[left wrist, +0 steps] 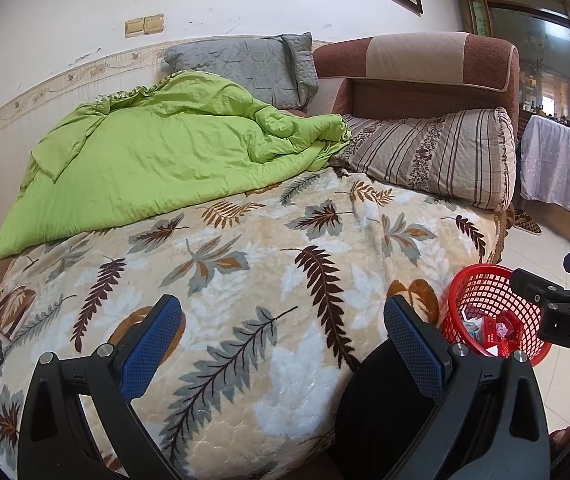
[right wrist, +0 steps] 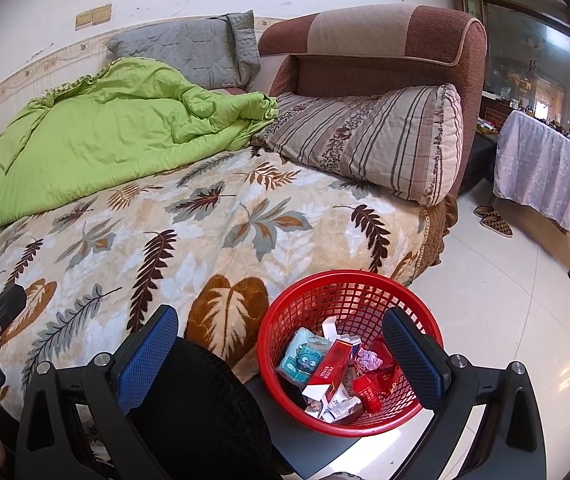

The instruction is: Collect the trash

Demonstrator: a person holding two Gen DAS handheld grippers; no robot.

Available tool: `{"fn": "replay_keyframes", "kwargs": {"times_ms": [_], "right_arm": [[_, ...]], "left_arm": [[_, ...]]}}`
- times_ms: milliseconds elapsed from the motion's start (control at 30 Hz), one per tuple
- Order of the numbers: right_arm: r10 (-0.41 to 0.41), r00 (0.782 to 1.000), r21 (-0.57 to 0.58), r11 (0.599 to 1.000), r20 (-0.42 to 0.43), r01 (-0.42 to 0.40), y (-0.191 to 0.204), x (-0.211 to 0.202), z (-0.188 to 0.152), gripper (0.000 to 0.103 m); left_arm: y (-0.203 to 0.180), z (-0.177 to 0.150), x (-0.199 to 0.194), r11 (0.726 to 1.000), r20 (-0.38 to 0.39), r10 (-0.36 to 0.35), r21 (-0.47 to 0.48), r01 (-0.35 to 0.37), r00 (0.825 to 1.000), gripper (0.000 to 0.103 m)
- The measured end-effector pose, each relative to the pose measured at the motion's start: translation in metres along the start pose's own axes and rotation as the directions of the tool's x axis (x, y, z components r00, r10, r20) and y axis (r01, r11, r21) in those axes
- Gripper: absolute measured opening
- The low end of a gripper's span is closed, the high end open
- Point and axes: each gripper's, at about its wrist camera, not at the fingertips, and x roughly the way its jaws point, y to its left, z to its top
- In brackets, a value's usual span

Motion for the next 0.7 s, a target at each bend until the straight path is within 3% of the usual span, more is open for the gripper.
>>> {"fn": "replay_keyframes", "kwargs": {"times_ms": [133, 267, 367, 467, 567, 633, 700], "right_arm": [[0.006, 1.000, -0.012, 1.000, -0.002, -0.006, 0.002, 0.003, 0.001, 0.103], [0.042, 0.999, -0.034, 0.999, 0.018, -0.041, 0.005, 0.011, 0.011, 0.103], [0.059, 0.998, -0.098, 0.993, -0.002, -0.059, 0.024, 0.030, 0.029, 0.103], [0.078, 0.996, -0.171, 0.982, -0.048, -0.085, 0.057, 0.059, 0.046, 0.103], [0.141, 0.981, -0.250, 0.953, -0.135, -0.171, 0.108, 0.098, 0.062, 0.103], [0.170, 0.968, -0.261, 0.941, -0.187, -0.215, 0.152, 0.132, 0.068, 0.103], [0.191, 0.946, -0.253, 0.933, -0.260, -0.258, 0.190, 0.165, 0.067, 0.103]], "left_arm": [[0.002, 0.000, 0.001, 1.000, -0.002, 0.006, 0.000, -0.006, 1.000, 0.101], [0.032, -0.001, 0.015, 0.996, -0.046, 0.036, -0.086, -0.039, 0.998, 0.101], [0.075, -0.005, 0.036, 0.974, -0.118, 0.129, -0.171, -0.148, 0.985, 0.101], [0.130, -0.016, 0.069, 0.928, -0.273, 0.171, -0.278, -0.248, 0.947, 0.101], [0.178, -0.035, 0.109, 0.893, -0.437, 0.164, -0.316, -0.322, 0.884, 0.101], [0.203, -0.045, 0.137, 0.880, -0.502, 0.163, -0.316, -0.355, 0.849, 0.101], [0.219, -0.053, 0.155, 0.871, -0.526, 0.181, -0.306, -0.384, 0.831, 0.101]]}}
